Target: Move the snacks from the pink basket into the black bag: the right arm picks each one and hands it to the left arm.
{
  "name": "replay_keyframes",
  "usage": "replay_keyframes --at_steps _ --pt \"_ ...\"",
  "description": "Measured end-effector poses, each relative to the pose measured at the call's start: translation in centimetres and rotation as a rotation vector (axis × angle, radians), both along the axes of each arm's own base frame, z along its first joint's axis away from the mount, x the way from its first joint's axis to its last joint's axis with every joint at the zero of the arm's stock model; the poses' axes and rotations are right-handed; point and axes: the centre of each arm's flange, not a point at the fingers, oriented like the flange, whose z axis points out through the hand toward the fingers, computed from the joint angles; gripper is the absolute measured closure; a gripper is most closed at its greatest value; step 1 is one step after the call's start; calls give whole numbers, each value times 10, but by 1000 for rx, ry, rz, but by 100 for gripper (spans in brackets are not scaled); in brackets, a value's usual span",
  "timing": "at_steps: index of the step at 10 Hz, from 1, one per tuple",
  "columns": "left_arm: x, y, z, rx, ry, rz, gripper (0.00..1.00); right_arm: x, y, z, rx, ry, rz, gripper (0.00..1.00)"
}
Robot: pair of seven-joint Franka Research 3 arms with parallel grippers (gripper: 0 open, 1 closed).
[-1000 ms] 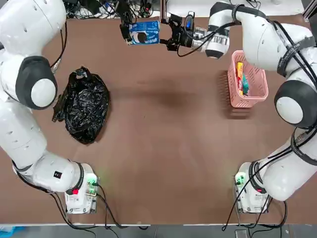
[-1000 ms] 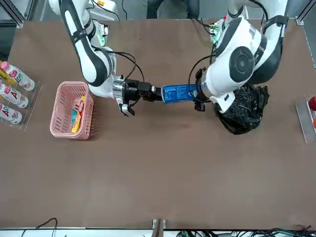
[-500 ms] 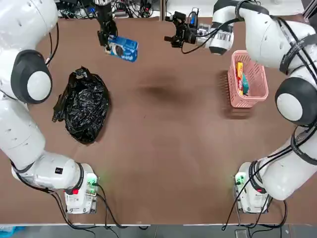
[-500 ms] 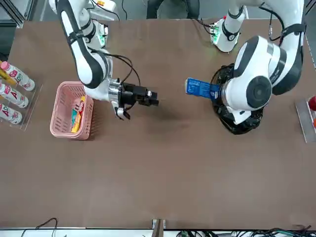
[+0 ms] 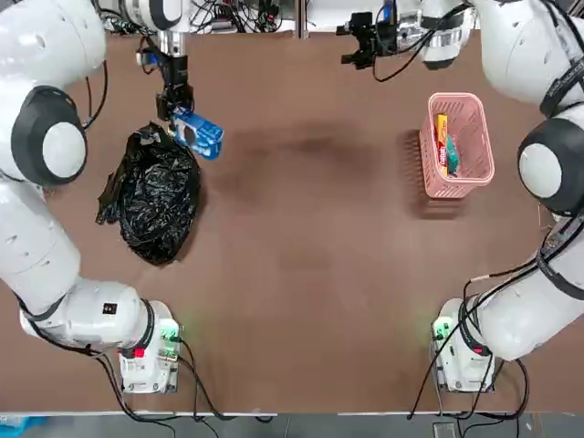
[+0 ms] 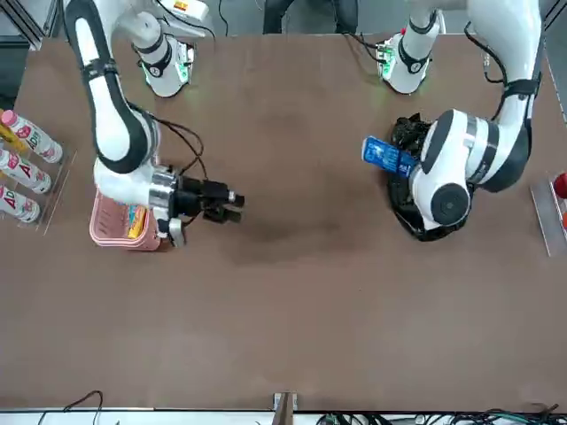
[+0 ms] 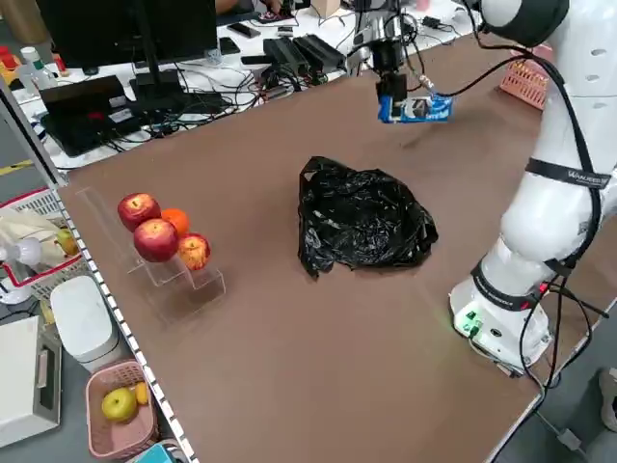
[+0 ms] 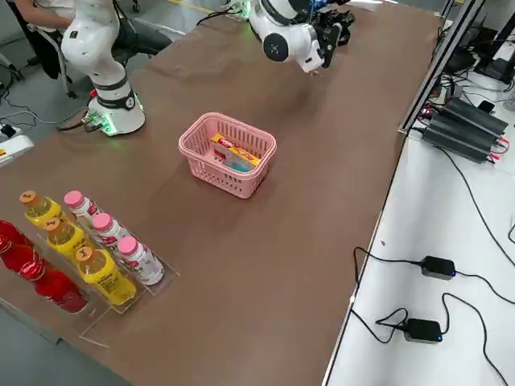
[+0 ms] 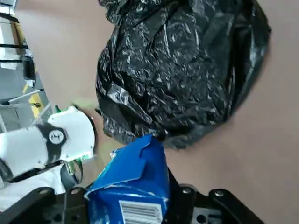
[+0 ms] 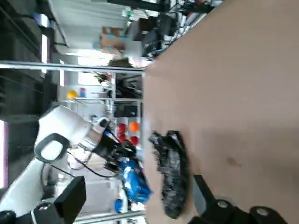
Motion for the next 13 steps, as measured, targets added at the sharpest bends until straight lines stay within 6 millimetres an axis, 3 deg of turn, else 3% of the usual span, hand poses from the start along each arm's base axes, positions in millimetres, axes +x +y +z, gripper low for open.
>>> replay_keyframes --at_steps 2,4,6,8,11,13 --pt "-14 64 -19 4 -52 10 57 10 -34 11 -149 -39 48 0" --pt "-25 136 -47 -8 -89 115 57 11 -71 35 -280 -22 103 0" --pt "-41 187 -76 -17 -122 201 57 4 -103 64 -411 -8 167 0" --pt "-49 209 -89 -23 -139 243 58 -3 -135 80 -568 -17 230 0" --pt "-40 209 -97 -31 -158 247 56 -22 -166 101 -821 40 288 0" --pt "-31 210 -95 -36 -175 250 44 -37 -179 116 -975 109 294 0"
